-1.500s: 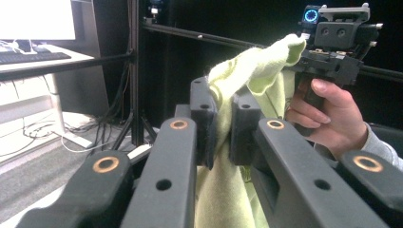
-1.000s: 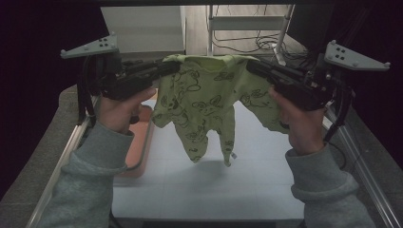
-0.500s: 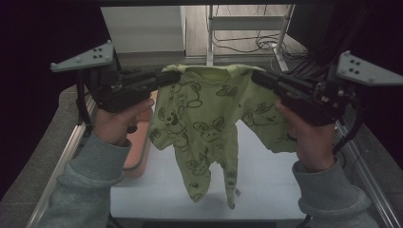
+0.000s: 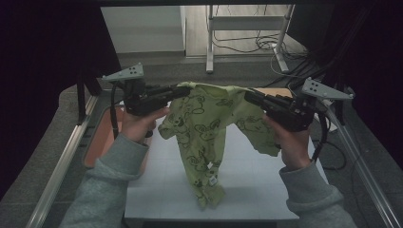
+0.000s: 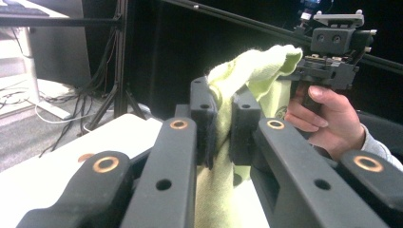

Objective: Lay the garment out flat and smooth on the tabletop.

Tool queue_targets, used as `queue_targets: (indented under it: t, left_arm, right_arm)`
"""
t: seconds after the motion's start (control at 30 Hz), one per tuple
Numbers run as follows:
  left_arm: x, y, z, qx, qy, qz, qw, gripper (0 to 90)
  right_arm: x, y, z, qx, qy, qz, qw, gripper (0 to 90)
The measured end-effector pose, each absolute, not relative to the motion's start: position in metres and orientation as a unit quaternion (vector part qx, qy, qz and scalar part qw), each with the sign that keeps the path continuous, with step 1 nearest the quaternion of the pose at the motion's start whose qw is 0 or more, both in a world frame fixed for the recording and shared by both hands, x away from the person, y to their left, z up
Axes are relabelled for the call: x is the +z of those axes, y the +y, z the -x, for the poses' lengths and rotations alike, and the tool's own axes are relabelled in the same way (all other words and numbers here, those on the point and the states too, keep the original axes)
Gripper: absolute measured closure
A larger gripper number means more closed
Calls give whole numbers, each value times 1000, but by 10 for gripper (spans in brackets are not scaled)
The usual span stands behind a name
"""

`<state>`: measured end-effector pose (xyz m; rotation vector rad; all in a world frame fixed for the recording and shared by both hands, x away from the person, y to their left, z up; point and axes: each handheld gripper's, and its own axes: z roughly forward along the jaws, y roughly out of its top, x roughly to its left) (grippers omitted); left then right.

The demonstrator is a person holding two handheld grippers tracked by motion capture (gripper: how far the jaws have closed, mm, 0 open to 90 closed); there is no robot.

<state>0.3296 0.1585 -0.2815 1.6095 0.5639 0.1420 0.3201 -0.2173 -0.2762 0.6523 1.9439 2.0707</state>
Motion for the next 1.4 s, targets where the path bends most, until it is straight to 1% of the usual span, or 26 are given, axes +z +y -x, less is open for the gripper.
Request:
queue_targets:
  t: [0.43,1.03,1.4]
  left_arm:
    - [-296,165,-343,64,267,-713,645,826]
    - [-342,158,-370,44,297,-727,618,825]
    - [-356,154,-376,40,305,-733,607,823]
  right_arm:
    - [-288,-209,-334,694,670,-238,109,881]
    - [-333,-210,-369,670,677,-293,86,881]
    - [-350,-214,-374,661,681,-305,80,880]
